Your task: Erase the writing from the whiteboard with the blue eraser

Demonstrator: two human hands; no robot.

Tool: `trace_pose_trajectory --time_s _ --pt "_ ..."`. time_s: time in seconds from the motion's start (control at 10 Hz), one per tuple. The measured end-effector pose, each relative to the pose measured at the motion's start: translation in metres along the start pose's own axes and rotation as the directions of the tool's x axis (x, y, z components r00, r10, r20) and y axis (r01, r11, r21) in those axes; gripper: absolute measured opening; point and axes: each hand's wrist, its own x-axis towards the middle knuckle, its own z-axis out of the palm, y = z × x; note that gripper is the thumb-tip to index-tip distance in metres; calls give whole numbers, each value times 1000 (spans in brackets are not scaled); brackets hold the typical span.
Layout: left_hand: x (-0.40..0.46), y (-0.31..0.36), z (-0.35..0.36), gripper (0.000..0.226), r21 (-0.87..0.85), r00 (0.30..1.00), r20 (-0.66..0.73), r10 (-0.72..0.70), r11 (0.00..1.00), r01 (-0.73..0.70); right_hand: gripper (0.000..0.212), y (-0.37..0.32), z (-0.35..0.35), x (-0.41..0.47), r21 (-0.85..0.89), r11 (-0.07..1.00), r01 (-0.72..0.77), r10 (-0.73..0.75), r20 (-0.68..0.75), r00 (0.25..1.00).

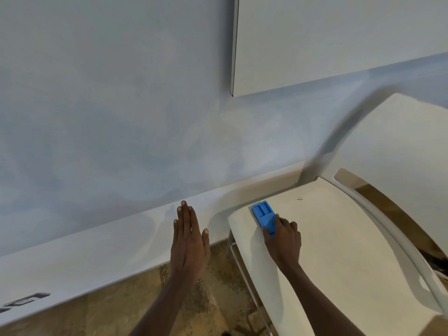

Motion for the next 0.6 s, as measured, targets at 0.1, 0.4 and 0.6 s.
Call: trace_pose_trajectory --time_s 0.1,0.4,0.6 --pt "-2 0 6 72 15 1000 -10 5 1000 -5 54 5 3 -1 20 999 -26 26 11 1000" --pt "-8 -7 -11 68 34 1000 -27 -6 999 7 65 4 0 -1 19 1000 -14 14 39 999" --pt "-14 -14 -33 71 40 989 -144 -19 999 25 80 0 -5 -31 48 996 77 -74 -60 995"
